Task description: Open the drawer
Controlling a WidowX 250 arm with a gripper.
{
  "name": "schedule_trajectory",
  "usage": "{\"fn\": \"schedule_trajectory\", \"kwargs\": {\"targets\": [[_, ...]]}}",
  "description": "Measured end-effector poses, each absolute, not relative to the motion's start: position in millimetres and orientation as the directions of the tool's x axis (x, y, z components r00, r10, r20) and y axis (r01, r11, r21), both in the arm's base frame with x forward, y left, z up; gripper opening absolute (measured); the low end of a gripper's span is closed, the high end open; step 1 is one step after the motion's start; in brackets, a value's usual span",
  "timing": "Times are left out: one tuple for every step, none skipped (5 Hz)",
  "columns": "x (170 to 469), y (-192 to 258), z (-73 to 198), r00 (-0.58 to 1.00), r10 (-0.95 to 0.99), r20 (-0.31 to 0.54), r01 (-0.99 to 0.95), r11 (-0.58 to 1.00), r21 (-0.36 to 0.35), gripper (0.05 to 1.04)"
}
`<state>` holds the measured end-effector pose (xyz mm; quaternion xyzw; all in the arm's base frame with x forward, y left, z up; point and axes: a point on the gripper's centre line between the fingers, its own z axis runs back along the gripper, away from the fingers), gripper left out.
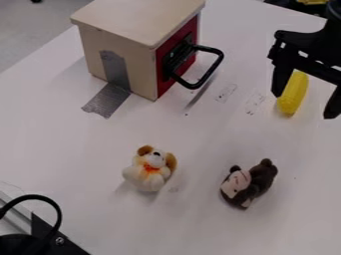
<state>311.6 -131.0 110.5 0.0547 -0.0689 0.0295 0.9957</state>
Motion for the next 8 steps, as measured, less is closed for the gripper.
{"fn": "schedule_trajectory", "kwargs": {"targets": [[309.4, -129.0, 99.6, 0.993, 0.053, 0.109, -0.066, 0.990, 0.122, 0.999], [320.0, -108.5, 94.6, 0.990, 0.091, 0.107, -0.103, 0.988, 0.116, 0.999], [331.2, -82.9, 82.1, 0.987, 0.135, 0.085, -0.144, 0.983, 0.113, 0.999], [352.8, -54.9, 76.0, 0.989, 0.108, 0.105, -0.121, 0.985, 0.125, 0.999], [367.9, -29.1, 70.0, 0.985, 0.065, 0.158, -0.085, 0.989, 0.124, 0.999], [375.6, -20.6, 49.7, 0.991, -0.009, 0.130, -0.008, 0.992, 0.129, 0.999], [387.5, -4.9, 37.6, 0.995, -0.011, 0.103, -0.002, 0.992, 0.124, 0.999], [391.7, -2.3, 34.8, 0.996, -0.008, 0.092, -0.003, 0.992, 0.124, 1.000]]}}
